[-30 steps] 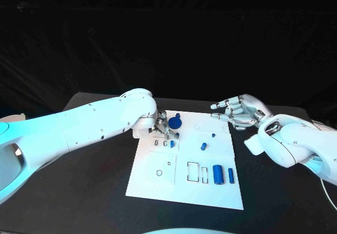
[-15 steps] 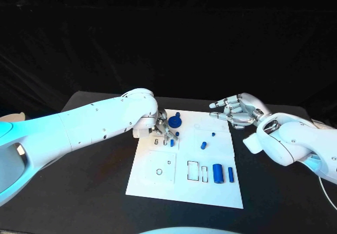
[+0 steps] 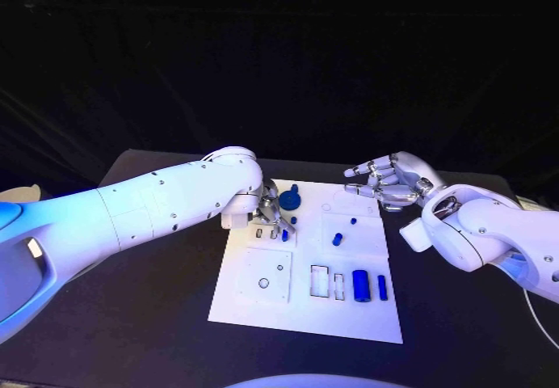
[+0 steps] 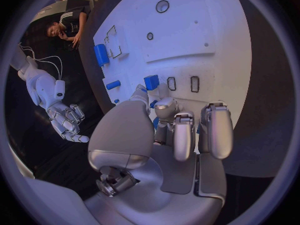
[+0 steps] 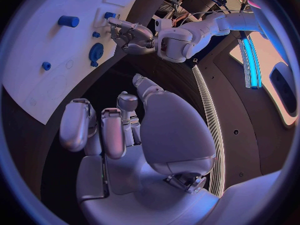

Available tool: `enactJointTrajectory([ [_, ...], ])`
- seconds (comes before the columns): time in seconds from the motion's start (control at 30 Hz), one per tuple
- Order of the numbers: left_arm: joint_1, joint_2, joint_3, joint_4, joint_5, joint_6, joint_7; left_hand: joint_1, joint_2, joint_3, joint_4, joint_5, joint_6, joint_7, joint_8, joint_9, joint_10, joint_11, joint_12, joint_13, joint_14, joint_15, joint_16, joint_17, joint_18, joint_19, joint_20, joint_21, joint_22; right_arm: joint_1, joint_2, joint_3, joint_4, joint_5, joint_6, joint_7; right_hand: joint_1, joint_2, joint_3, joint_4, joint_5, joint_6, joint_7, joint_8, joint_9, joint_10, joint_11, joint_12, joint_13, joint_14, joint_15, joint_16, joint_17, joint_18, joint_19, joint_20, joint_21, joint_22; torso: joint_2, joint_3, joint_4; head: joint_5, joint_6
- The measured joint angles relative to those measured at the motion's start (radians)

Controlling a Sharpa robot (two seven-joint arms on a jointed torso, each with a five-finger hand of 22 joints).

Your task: Assemble the parts on the task board

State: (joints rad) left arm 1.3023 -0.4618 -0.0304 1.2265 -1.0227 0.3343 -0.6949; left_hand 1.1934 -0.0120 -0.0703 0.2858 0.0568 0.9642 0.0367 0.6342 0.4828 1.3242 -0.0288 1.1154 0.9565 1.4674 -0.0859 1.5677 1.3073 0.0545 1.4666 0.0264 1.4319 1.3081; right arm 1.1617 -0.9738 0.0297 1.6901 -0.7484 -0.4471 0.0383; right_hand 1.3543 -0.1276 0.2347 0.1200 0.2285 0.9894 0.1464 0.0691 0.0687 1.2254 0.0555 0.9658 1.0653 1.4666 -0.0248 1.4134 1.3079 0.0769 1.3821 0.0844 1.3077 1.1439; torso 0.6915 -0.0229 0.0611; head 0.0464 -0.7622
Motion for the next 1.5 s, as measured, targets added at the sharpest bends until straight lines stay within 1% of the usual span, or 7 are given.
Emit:
enactJointTrajectory([
  [0.73,-0.008,0.011,-0.001,-0.006,0.000,-0.001,0.007,0.011,0.005,0.011,0.000,0.000,-0.007,0.001,0.004,0.007,0.000,0.000,0.000,0.000,0.000,0.000,0.000,0.001,0.000,0.000,0.000,0.000,0.000,0.000,0.013,0.000,-0.011,-0.007,0.001,-0.002,0.000,0.000,0.000,0.000,0.000,0.000,0.000,0.000,0.000,0.000,0.000,0.000,-0.003,0.000,0.000,0.000,0.000,0.000,0.000,0.000,0.000,0.000,0.000,-0.0024,0.0052,-0.006,-0.005],
  [0.8,-0.009,0.011,-0.001,-0.006,0.000,-0.001,0.008,0.016,0.007,0.017,-0.002,0.000,-0.007,0.001,0.004,0.010,0.000,0.000,0.000,0.000,0.000,0.000,0.000,0.001,0.000,0.000,0.000,0.000,0.000,0.000,0.014,0.000,-0.012,-0.007,0.001,-0.002,0.000,0.000,0.000,0.000,0.000,0.000,0.000,0.000,0.000,0.000,0.000,0.000,-0.003,0.000,0.000,0.000,0.000,0.000,0.000,0.000,0.000,-0.001,0.000,-0.0024,0.0055,-0.006,-0.006],
  [1.03,-0.011,0.013,-0.002,-0.007,0.001,-0.001,0.010,0.024,0.000,0.026,-0.003,0.000,-0.011,-0.003,0.008,0.015,0.000,0.000,0.000,-0.003,0.000,0.000,0.000,0.001,0.000,0.000,0.000,0.000,0.000,0.000,0.015,0.000,-0.013,-0.009,0.002,-0.003,0.000,0.000,0.000,0.000,0.000,0.000,0.000,0.000,0.000,0.000,0.000,0.000,-0.002,0.000,0.000,0.000,0.000,0.000,0.000,0.000,0.000,-0.001,0.001,-0.0024,0.0062,-0.009,-0.007],
  [1.07,-0.011,0.013,-0.002,-0.007,0.001,-0.002,0.011,0.028,0.004,0.029,-0.003,0.000,-0.011,-0.003,0.008,0.016,0.000,0.000,0.000,-0.003,0.000,0.000,0.000,0.001,0.000,0.000,0.000,0.000,0.000,0.000,0.015,0.000,-0.014,-0.009,0.002,-0.003,0.000,0.000,0.000,0.000,0.000,0.000,0.000,0.000,0.000,0.000,0.000,0.000,-0.002,0.000,0.000,0.000,0.000,0.000,0.000,0.000,0.000,-0.001,0.001,-0.0024,0.0062,-0.009,-0.007],
  [1.17,-0.011,0.014,-0.002,-0.007,0.001,-0.003,0.011,0.029,0.003,0.035,-0.004,0.000,-0.014,0.001,0.008,0.018,0.000,0.000,0.000,-0.003,0.000,0.000,0.000,0.001,0.000,0.000,0.000,0.000,0.000,0.000,0.016,0.000,-0.015,-0.010,0.002,-0.004,0.000,0.000,0.000,0.000,0.000,0.000,0.000,0.000,0.000,0.000,0.000,0.000,-0.002,0.000,0.000,0.000,0.000,0.000,0.000,0.000,0.000,-0.001,0.001,-0.0024,0.0070,-0.010,-0.008],
  [1.33,-0.011,0.014,-0.002,-0.007,0.002,-0.006,0.012,0.068,0.015,0.076,-0.007,0.000,-0.019,-0.005,0.008,0.027,0.000,0.000,0.000,-0.005,0.000,0.000,0.000,0.000,0.000,0.000,0.000,0.000,0.000,0.000,0.018,0.000,-0.017,-0.012,0.002,-0.005,0.000,0.000,0.000,0.000,0.000,0.000,0.000,0.000,0.000,0.000,0.000,0.000,-0.002,0.000,0.000,0.000,0.000,0.000,0.000,0.000,0.000,-0.001,0.001,-0.0022,0.0083,-0.011,-0.008],
  [1.5,-0.011,0.014,-0.001,-0.004,0.004,-0.011,0.015,0.127,0.015,0.147,-0.031,-0.003,-0.033,-0.006,0.007,0.032,-0.006,-0.005,-0.006,-0.008,0.000,-0.007,0.000,0.000,0.000,0.000,-0.007,0.000,0.000,-0.001,0.019,0.000,-0.019,-0.015,0.003,-0.006,0.000,0.000,0.000,0.000,0.000,0.000,0.000,0.000,0.000,0.000,0.000,0.000,-0.002,0.000,0.000,0.000,0.000,0.000,0.000,0.000,0.000,-0.001,0.001,-0.0024,0.0086,-0.011,-0.009],
])
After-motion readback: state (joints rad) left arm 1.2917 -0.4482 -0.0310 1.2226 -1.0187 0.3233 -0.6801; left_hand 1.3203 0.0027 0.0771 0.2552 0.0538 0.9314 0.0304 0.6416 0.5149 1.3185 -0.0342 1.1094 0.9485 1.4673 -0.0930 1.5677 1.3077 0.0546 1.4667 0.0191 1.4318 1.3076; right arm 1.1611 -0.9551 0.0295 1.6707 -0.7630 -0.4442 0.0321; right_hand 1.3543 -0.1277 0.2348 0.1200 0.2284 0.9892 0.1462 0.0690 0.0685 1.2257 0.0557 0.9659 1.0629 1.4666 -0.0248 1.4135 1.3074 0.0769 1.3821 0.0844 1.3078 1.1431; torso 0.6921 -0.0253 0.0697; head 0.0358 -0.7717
